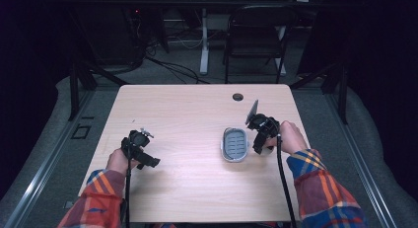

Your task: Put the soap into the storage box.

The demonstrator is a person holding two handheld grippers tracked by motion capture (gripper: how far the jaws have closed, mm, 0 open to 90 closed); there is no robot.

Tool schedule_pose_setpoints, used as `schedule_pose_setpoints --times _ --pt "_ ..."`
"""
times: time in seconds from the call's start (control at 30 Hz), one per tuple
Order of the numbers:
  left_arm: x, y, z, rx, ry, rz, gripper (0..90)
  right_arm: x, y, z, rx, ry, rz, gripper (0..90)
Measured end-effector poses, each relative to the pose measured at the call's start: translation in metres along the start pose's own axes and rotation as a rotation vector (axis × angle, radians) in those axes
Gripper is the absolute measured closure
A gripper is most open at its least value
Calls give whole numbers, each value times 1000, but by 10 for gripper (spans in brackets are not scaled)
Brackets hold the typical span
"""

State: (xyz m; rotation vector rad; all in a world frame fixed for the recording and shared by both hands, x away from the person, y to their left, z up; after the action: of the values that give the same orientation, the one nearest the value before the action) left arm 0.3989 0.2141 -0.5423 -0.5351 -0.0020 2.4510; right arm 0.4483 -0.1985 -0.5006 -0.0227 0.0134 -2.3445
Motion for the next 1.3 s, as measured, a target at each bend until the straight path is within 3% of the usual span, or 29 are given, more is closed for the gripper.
schedule_pose_setpoints --times 0.83,1.3 --pt "-1 2 -1 4 -5 -9 8 -19 -8 32 34 33 17 239" --pt "-1 3 0 4 -5 -11 9 -41 -22 39 45 33 70 239"
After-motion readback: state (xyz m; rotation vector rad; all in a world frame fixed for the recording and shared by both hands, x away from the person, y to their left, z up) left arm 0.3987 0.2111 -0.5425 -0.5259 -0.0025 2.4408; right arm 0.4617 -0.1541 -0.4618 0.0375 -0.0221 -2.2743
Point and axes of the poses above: each handheld gripper's, and its own axes: z roughly backward along the jaws, x roughly out of its underside, y roughly to its right, the point moved 1 cm from there along -z, roughly forward along the jaws, and after that the axes turned 6 degrees about -x, right-handed, at the moved point
